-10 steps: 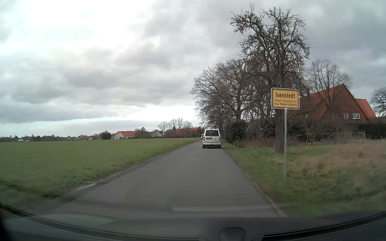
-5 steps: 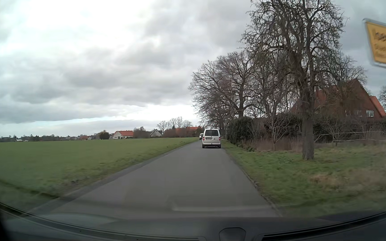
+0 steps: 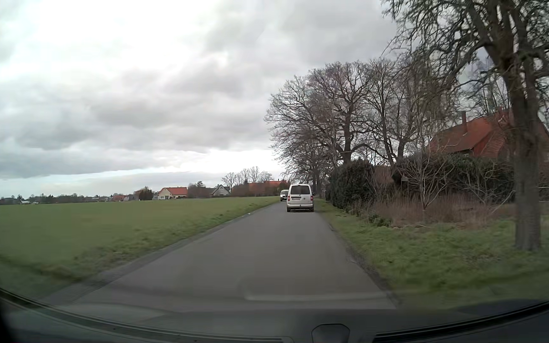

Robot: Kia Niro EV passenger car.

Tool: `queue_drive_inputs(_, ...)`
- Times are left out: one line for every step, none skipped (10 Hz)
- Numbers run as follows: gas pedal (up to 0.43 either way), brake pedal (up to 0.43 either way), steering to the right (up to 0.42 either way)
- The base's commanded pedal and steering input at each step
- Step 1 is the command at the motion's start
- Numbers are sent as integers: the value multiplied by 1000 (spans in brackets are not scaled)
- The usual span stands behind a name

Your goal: Follow the waypoints while adhering to traffic rules and regulations

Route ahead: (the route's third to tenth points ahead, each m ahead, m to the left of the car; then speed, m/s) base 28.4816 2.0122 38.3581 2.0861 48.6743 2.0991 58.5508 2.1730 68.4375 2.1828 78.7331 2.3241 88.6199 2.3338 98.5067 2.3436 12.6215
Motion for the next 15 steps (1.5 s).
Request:
queue_drive_inputs(189,0,0)
queue_drive_inputs(189,0,1)
queue_drive_inputs(189,0,2)
queue_drive_inputs(189,0,1)
queue_drive_inputs(189,0,1)
queue_drive_inputs(189,0,2)
queue_drive_inputs(189,0,2)
queue_drive_inputs(189,0,1)
queue_drive_inputs(189,0,2)
queue_drive_inputs(189,0,2)
queue_drive_inputs(189,0,3)
queue_drive_inputs(189,0,3)
queue_drive_inputs(189,0,3)
queue_drive_inputs(189,0,3)
queue_drive_inputs(189,0,3)
